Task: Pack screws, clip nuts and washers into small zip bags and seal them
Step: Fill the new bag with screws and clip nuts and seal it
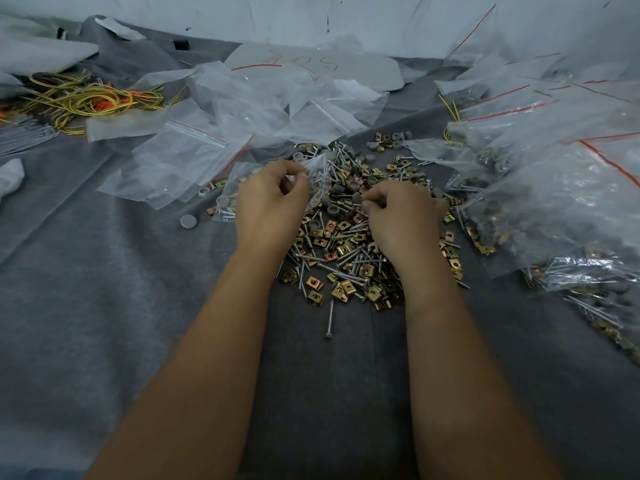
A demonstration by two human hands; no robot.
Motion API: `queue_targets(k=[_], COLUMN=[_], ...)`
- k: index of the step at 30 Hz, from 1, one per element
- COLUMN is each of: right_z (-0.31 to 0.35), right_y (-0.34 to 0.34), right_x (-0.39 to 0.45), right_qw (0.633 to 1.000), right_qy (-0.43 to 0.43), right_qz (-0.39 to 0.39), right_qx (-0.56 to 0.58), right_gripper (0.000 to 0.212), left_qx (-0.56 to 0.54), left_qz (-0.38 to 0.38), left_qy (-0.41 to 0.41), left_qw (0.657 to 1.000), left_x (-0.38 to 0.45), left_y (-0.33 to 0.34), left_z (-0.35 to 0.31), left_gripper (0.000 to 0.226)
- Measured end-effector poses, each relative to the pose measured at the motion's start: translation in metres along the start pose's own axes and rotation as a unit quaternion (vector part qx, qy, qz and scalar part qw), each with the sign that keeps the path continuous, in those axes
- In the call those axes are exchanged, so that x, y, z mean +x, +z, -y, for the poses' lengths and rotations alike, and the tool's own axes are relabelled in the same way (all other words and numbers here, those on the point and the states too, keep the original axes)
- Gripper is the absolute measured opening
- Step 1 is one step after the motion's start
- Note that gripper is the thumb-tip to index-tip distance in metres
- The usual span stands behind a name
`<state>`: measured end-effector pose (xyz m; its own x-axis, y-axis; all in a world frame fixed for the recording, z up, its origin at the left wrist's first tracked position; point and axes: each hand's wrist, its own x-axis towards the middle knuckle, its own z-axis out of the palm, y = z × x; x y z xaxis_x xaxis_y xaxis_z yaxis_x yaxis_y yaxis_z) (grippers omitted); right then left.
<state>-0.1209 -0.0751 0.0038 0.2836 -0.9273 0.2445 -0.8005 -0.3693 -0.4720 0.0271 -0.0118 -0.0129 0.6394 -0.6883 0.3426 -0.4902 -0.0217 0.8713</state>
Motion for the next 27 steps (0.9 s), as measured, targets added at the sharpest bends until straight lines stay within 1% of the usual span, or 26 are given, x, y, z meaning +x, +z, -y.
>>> queue_targets(k=[7, 10, 13, 18, 19, 23, 25, 27], right_z=[0.0, -0.001, -0.001, 0.002, 0.003, 0.016, 0.021, 0.025], right_y=[0.0, -0.001, 0.0, 0.0, -0.001, -0.004, -0.004, -0.001], right_x=[0.001, 0.001, 0.001, 0.0, 0.0, -0.004, -0.006, -0.008], right_qw=[0.998, 0.995, 0.992, 0.989, 0.987, 0.961, 0.952, 0.95], right_qy=[0.003, -0.012, -0.036, -0.063, -0.071, -0.107, -0.126, -0.139], right_qz=[-0.043, -0.069, -0.1, -0.115, -0.119, -0.107, -0.101, -0.082], right_qx=[0.054, 0.075, 0.074, 0.064, 0.082, 0.23, 0.261, 0.267], right_gripper=[0.017, 0.018, 0.017, 0.019, 0.019, 0.013, 0.01, 0.006], left_qx=[0.002, 0.003, -0.001, 0.008, 0.011, 0.025, 0.026, 0.019], left_qz=[0.001, 0.003, 0.004, 0.008, 0.008, 0.012, 0.011, 0.009], left_qy=[-0.004, -0.002, -0.003, 0.007, 0.009, 0.024, 0.029, 0.03], left_qw=[1.0, 1.0, 1.0, 1.0, 1.0, 0.999, 0.999, 0.999], left_x=[0.0, 0.0, 0.001, 0.0, 0.0, -0.002, -0.003, -0.003], left_y=[0.001, 0.001, 0.0, 0.001, 0.001, 0.001, 0.001, 0.001], left_z=[0.0, 0.001, 0.002, 0.002, 0.002, -0.001, -0.002, -0.002], left_gripper=[0.014, 0.012, 0.012, 0.012, 0.012, 0.011, 0.012, 0.016])
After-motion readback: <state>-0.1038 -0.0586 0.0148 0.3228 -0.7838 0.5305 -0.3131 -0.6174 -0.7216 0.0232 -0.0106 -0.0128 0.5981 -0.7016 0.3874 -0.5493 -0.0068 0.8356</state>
